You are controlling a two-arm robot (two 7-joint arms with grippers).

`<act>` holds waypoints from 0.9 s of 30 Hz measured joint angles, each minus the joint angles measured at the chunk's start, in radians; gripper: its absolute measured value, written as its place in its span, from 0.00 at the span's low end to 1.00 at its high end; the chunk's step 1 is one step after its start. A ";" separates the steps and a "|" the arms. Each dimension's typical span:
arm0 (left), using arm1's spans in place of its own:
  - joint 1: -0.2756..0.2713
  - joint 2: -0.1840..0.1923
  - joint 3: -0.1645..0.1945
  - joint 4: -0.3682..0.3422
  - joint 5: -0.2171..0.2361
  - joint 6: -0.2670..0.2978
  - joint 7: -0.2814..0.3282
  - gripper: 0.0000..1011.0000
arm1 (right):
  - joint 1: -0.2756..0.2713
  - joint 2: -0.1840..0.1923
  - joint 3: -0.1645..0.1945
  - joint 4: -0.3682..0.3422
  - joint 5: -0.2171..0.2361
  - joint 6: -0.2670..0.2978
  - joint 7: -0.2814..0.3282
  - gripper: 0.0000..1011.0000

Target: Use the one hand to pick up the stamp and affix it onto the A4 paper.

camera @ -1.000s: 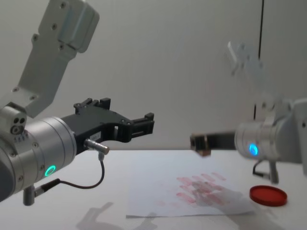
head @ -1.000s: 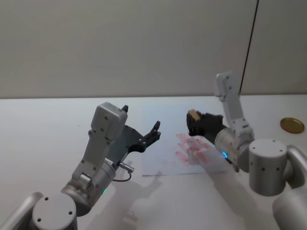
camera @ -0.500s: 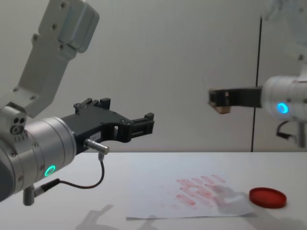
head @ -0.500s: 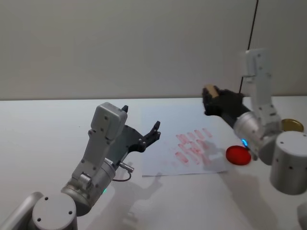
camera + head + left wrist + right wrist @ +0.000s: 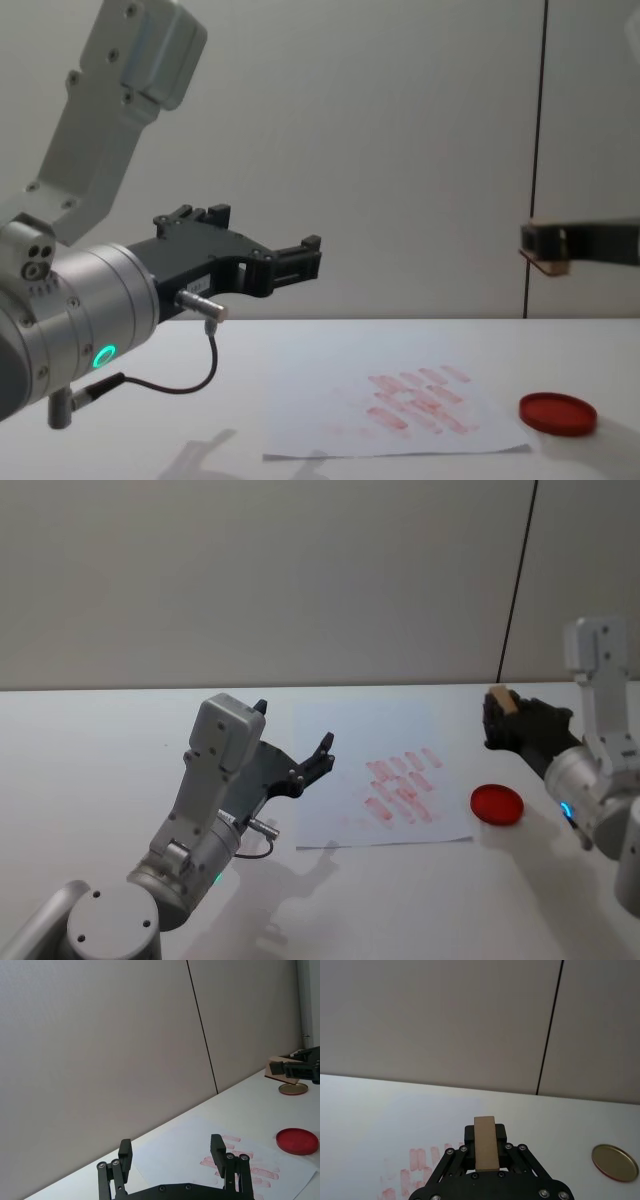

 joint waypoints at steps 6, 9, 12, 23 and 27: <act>0.000 0.000 0.000 0.000 0.000 0.000 0.000 0.98 | -0.013 0.015 0.014 0.030 0.011 0.006 -0.011 0.21; 0.000 0.000 0.000 0.000 0.000 0.000 0.000 0.98 | -0.014 0.019 0.020 0.056 0.016 0.007 -0.011 0.21; 0.000 0.000 0.000 0.000 0.000 0.000 0.000 0.98 | -0.013 0.020 0.023 0.077 0.020 0.007 -0.006 0.21; 0.000 0.000 0.000 0.000 0.000 0.000 0.000 0.98 | 0.008 0.018 0.027 0.173 0.028 0.006 0.031 0.21; 0.000 0.000 0.000 0.000 0.000 0.000 0.000 0.98 | 0.013 0.016 0.027 0.194 0.029 0.005 0.044 0.21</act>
